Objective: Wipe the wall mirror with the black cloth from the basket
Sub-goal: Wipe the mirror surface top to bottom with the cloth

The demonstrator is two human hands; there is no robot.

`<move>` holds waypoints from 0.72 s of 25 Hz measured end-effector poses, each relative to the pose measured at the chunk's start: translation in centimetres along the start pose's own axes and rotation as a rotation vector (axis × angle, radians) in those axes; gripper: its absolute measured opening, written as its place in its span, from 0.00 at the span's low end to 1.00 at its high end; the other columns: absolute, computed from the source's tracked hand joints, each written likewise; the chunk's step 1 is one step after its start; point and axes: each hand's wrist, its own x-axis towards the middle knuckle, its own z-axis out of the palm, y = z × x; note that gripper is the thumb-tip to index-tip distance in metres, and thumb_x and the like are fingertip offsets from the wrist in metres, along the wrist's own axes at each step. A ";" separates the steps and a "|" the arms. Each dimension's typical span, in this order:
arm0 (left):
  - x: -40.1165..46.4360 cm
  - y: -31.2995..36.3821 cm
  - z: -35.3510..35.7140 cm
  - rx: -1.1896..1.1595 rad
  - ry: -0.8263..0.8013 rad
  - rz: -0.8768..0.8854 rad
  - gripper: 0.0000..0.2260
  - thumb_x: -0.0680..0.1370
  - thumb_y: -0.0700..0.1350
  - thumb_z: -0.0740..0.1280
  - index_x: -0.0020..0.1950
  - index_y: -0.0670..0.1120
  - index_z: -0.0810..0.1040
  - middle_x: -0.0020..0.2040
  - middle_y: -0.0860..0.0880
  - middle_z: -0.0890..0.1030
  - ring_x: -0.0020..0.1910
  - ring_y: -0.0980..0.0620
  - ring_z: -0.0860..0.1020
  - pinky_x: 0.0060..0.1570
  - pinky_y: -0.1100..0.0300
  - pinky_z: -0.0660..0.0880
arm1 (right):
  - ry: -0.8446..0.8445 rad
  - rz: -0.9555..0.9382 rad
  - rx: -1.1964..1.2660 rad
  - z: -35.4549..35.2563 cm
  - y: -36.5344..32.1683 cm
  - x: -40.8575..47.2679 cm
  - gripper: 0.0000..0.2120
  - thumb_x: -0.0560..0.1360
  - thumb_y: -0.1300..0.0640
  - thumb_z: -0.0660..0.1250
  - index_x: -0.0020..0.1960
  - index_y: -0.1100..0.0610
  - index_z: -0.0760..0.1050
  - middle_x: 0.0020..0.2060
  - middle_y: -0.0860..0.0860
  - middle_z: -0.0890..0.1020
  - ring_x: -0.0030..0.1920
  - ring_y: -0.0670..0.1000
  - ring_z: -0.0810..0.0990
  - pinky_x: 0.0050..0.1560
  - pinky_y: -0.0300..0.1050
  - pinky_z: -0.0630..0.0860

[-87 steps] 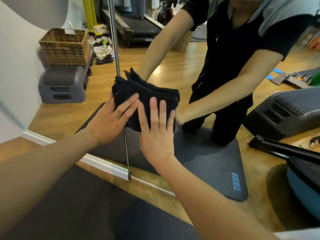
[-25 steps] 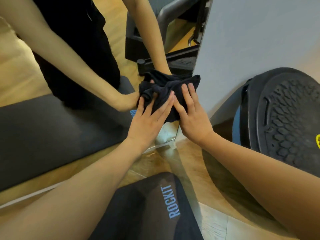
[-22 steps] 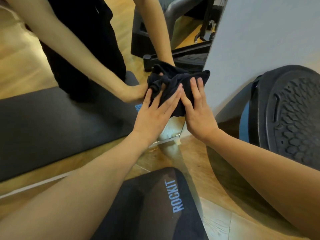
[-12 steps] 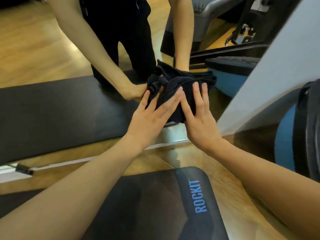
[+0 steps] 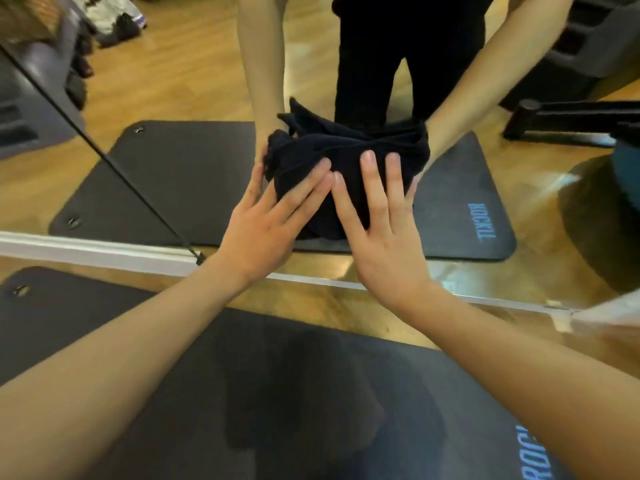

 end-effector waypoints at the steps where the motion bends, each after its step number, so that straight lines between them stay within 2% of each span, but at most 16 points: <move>1: -1.2 -1.8 0.0 0.000 -0.012 0.004 0.32 0.83 0.36 0.53 0.85 0.45 0.45 0.85 0.47 0.50 0.79 0.32 0.62 0.81 0.38 0.44 | -0.008 -0.003 0.007 0.8 -1.6 0.7 0.27 0.85 0.69 0.51 0.83 0.59 0.56 0.78 0.65 0.53 0.80 0.69 0.50 0.80 0.70 0.48; 4: -5.2 -6.9 0.1 0.038 -0.016 -0.009 0.33 0.83 0.38 0.57 0.85 0.45 0.45 0.86 0.49 0.42 0.79 0.33 0.62 0.80 0.37 0.43 | -0.008 -0.021 0.061 3.2 -6.6 3.2 0.25 0.87 0.66 0.47 0.82 0.58 0.62 0.78 0.63 0.53 0.79 0.67 0.53 0.80 0.70 0.52; 7: -9.6 -11.1 0.1 0.065 -0.022 -0.069 0.34 0.83 0.38 0.59 0.85 0.44 0.45 0.86 0.48 0.42 0.81 0.37 0.59 0.80 0.37 0.43 | 0.089 -0.070 0.057 6.4 -11.7 5.5 0.21 0.88 0.61 0.56 0.80 0.56 0.67 0.79 0.61 0.63 0.79 0.63 0.64 0.78 0.67 0.63; 9: -12.1 -13.6 0.0 0.083 -0.049 -0.084 0.34 0.84 0.38 0.59 0.85 0.43 0.44 0.86 0.47 0.42 0.83 0.39 0.54 0.78 0.32 0.49 | 0.131 -0.115 0.069 8.4 -14.6 6.7 0.21 0.87 0.59 0.58 0.79 0.54 0.69 0.77 0.58 0.70 0.78 0.61 0.69 0.76 0.65 0.68; 10: -13.0 -14.6 0.0 0.076 -0.071 -0.080 0.34 0.84 0.38 0.59 0.85 0.43 0.43 0.86 0.47 0.41 0.84 0.41 0.50 0.76 0.28 0.54 | 0.131 -0.127 0.067 9.1 -15.7 7.1 0.21 0.87 0.59 0.57 0.80 0.54 0.68 0.77 0.57 0.71 0.78 0.60 0.69 0.75 0.64 0.69; 13: -15.3 -16.8 0.6 0.030 -0.129 -0.067 0.35 0.84 0.38 0.60 0.85 0.43 0.41 0.85 0.47 0.40 0.84 0.41 0.48 0.71 0.23 0.61 | 0.107 -0.112 0.060 11.3 -18.3 7.2 0.22 0.88 0.60 0.54 0.81 0.54 0.65 0.79 0.58 0.66 0.79 0.60 0.65 0.78 0.64 0.65; 16: -16.8 -16.9 1.7 -0.019 -0.111 -0.066 0.37 0.84 0.37 0.64 0.85 0.42 0.42 0.85 0.46 0.41 0.82 0.36 0.54 0.69 0.24 0.65 | 0.098 -0.106 0.044 12.7 -19.3 6.6 0.22 0.88 0.60 0.55 0.82 0.54 0.63 0.79 0.58 0.58 0.79 0.59 0.59 0.79 0.63 0.62; 18: -17.3 -16.4 2.5 -0.053 -0.085 -0.071 0.38 0.83 0.35 0.64 0.85 0.41 0.42 0.85 0.45 0.40 0.82 0.36 0.54 0.68 0.25 0.67 | 0.072 -0.099 0.066 13.2 -19.3 5.9 0.23 0.88 0.61 0.54 0.82 0.55 0.62 0.79 0.58 0.57 0.79 0.59 0.58 0.80 0.63 0.60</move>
